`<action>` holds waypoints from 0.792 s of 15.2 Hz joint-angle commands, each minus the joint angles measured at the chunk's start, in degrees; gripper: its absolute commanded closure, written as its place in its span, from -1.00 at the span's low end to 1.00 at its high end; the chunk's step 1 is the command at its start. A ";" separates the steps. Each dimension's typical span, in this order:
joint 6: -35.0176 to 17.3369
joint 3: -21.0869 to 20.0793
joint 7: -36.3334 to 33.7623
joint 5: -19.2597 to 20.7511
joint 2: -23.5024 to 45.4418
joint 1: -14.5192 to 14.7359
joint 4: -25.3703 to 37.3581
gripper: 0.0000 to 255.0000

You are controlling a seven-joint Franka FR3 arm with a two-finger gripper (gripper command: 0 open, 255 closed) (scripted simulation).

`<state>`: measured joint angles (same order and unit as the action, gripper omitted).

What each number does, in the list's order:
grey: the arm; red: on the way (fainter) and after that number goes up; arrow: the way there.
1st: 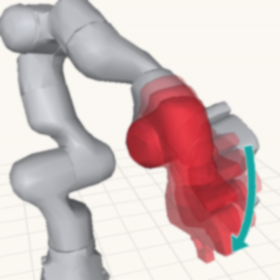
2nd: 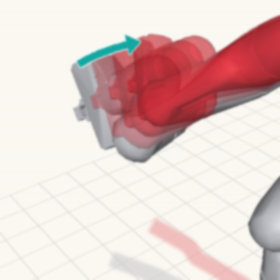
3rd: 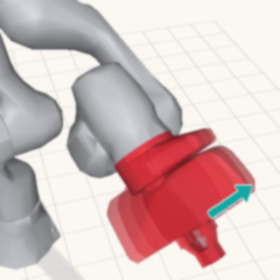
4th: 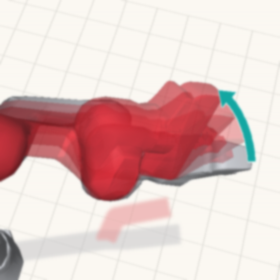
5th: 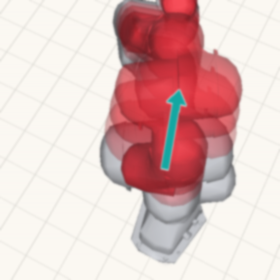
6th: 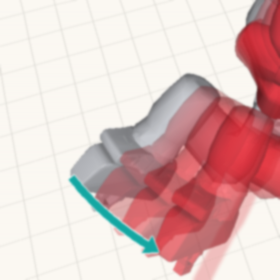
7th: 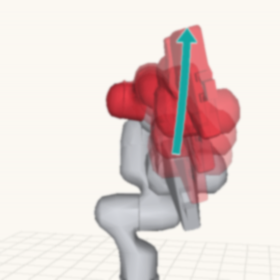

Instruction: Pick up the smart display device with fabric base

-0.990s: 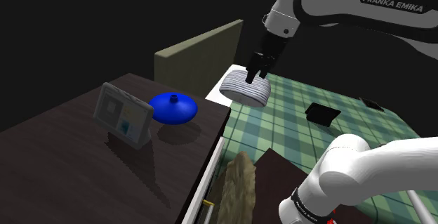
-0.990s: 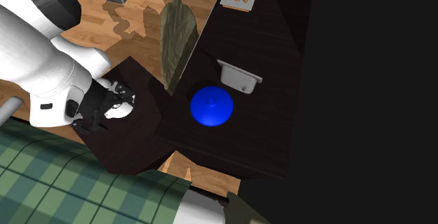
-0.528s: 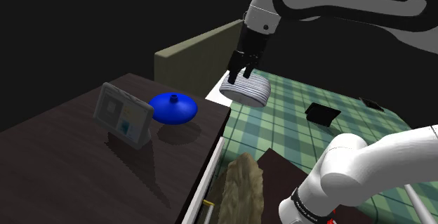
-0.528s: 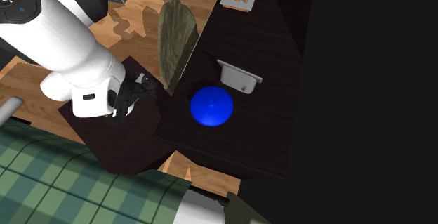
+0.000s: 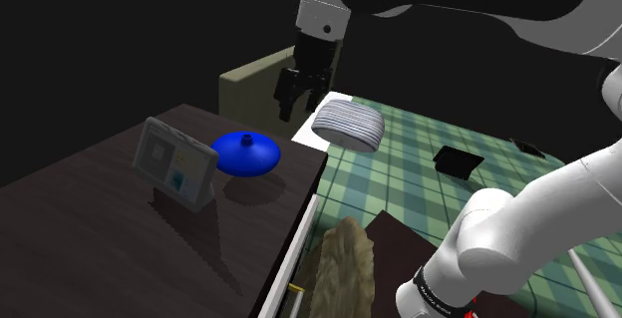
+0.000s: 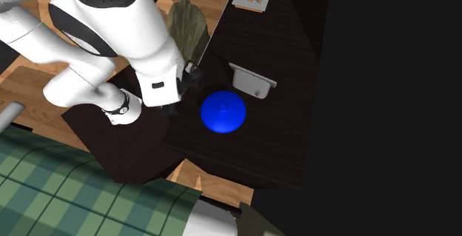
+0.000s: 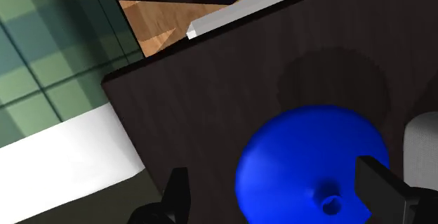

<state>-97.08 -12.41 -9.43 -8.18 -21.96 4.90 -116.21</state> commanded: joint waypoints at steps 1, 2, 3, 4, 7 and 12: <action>-0.16 -1.62 -1.44 -0.26 3.81 0.70 3.21 -1.00; -0.01 -2.40 -2.20 -0.29 5.62 1.06 4.98 -1.00; 0.17 -3.18 -2.97 -0.28 7.46 1.43 6.80 -1.00; 0.39 -3.96 -3.75 -0.20 9.34 1.81 8.70 -1.00; 1.28 -6.22 -6.21 0.36 15.19 3.08 14.79 -1.00; 3.74 -9.61 -10.57 2.51 25.87 6.01 26.71 -1.00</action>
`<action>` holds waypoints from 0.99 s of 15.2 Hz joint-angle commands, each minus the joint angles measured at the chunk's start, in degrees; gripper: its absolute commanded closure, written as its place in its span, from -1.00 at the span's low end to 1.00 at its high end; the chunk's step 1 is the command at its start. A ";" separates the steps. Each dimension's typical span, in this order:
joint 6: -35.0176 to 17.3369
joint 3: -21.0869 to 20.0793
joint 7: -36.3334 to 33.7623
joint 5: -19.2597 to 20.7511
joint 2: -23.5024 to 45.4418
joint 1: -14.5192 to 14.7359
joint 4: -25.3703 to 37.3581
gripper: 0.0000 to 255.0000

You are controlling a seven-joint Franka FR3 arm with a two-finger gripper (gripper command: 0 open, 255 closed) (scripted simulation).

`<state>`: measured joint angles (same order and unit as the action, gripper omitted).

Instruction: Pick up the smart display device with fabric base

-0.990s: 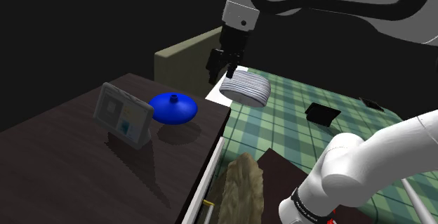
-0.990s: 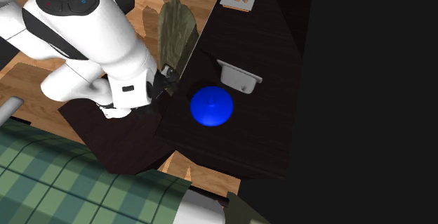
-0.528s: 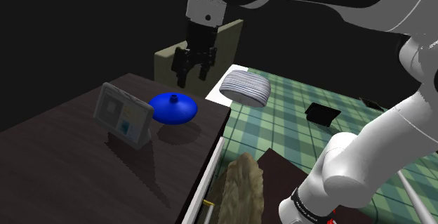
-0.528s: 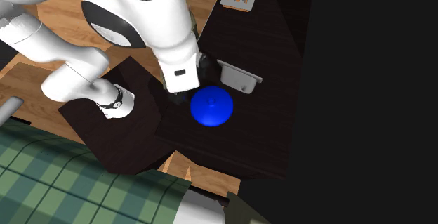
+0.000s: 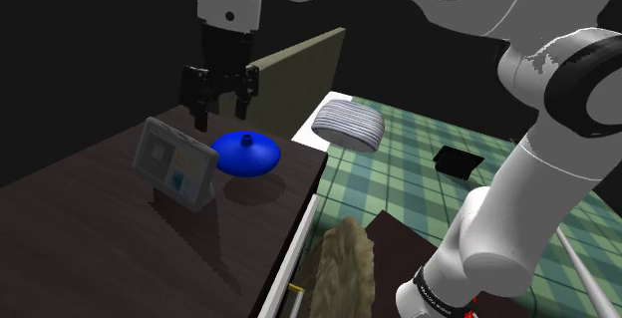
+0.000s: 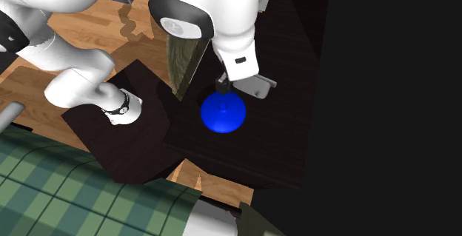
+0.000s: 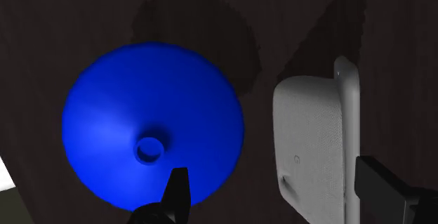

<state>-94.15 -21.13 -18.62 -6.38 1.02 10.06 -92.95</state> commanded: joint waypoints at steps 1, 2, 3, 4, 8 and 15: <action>1.50 -1.48 -2.27 1.33 5.21 1.62 6.18 -1.00; 2.27 -2.03 -3.17 1.99 7.59 2.47 9.06 -1.00; 3.14 -2.55 -4.05 2.71 10.06 3.41 12.11 -1.00; 4.13 -3.00 -4.93 3.49 12.62 4.46 15.36 -1.00; 1.69 -2.88 -4.60 3.27 12.27 4.42 12.56 -1.00; -2.14 -2.81 -4.03 2.92 11.46 4.11 7.94 1.00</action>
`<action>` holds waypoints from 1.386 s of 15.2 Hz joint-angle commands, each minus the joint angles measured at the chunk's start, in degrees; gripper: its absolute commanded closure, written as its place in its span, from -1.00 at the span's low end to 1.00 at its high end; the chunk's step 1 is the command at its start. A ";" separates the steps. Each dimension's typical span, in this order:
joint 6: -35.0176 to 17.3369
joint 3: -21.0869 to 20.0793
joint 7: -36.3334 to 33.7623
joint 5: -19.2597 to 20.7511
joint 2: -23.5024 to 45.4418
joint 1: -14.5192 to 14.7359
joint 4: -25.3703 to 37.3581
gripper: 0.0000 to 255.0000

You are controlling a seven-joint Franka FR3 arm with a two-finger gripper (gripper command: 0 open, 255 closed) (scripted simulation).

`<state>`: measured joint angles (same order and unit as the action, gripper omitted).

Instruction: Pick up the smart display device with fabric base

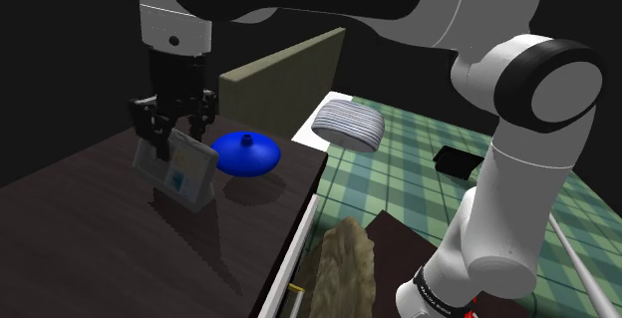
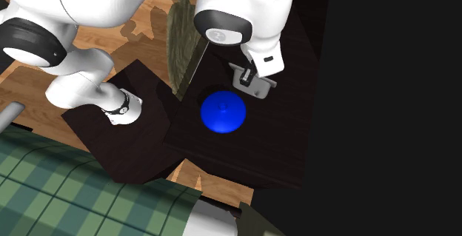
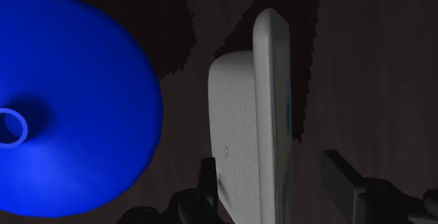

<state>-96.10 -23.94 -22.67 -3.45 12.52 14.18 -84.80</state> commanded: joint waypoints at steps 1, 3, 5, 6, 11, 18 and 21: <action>-0.16 0.00 0.01 0.00 0.00 0.00 -0.14 1.00; -0.15 0.00 0.01 0.01 0.03 0.00 -0.10 1.00; -0.15 0.00 0.01 0.01 0.01 0.00 -0.12 1.00; -0.17 0.01 0.02 0.00 0.00 -0.01 -0.16 1.00; 1.51 -0.02 -0.21 0.14 0.32 0.10 1.84 1.00; 7.48 -0.19 -1.19 0.80 1.86 0.74 9.32 1.00; 10.23 -0.27 -1.70 1.22 2.88 1.16 13.06 1.00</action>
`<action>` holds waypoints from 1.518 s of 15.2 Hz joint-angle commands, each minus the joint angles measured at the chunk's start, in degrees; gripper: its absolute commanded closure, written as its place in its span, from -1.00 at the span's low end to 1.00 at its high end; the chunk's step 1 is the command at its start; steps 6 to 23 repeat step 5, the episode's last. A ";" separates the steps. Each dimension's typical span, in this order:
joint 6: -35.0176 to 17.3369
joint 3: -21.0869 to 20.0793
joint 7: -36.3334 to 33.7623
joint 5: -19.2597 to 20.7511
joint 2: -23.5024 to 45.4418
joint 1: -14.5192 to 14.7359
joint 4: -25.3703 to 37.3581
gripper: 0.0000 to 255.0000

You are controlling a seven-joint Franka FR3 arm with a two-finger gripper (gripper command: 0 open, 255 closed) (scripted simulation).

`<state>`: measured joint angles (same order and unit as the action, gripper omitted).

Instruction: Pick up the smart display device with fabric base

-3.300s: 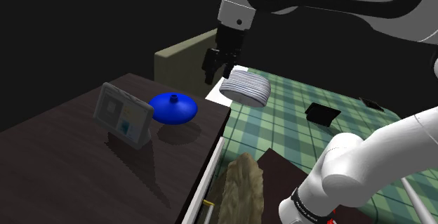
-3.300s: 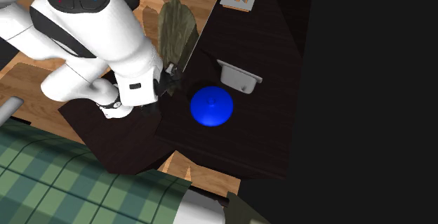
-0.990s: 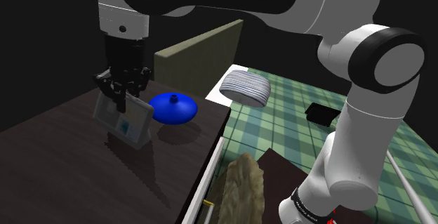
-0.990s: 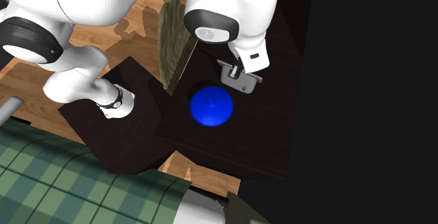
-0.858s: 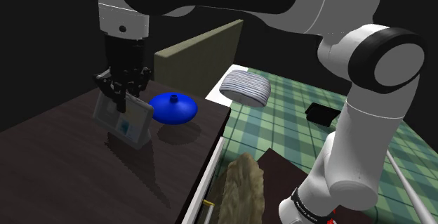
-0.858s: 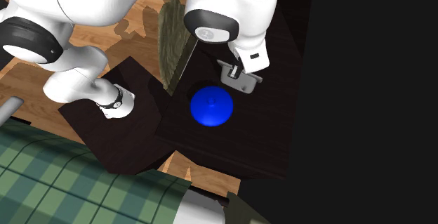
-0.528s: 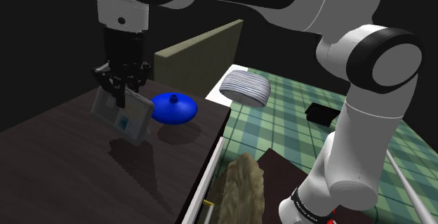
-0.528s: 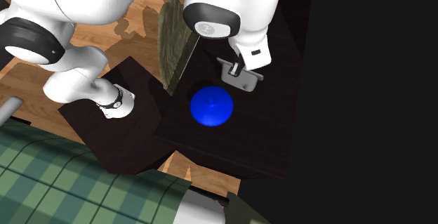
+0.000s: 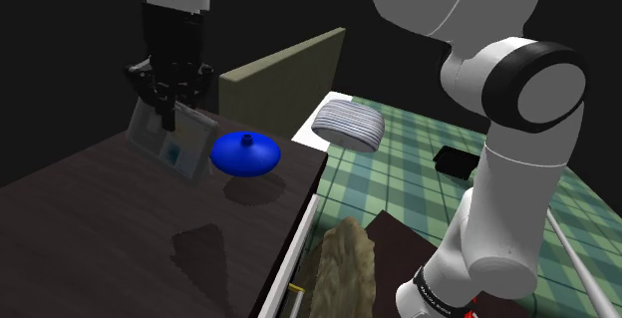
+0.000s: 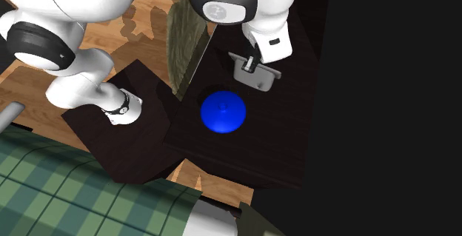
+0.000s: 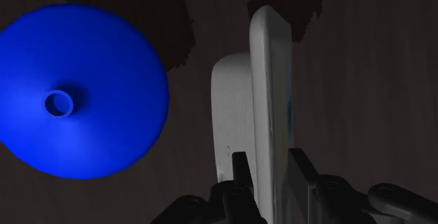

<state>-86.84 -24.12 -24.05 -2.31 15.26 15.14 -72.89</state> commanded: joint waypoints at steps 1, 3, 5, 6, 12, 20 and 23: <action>1.92 -0.12 -0.49 0.25 0.53 0.37 2.49 1.00; 3.89 -0.18 -0.87 0.61 1.43 0.76 5.33 1.00; 4.03 -0.18 -0.90 0.64 1.49 0.79 5.54 1.00; 4.03 -0.18 -0.90 0.64 1.49 0.79 5.54 1.00; 4.03 -0.18 -0.90 0.64 1.49 0.79 5.54 1.00; 4.03 -0.18 -0.90 0.64 1.49 0.79 5.54 1.00; 4.03 -0.18 -0.90 0.64 1.49 0.79 5.54 1.00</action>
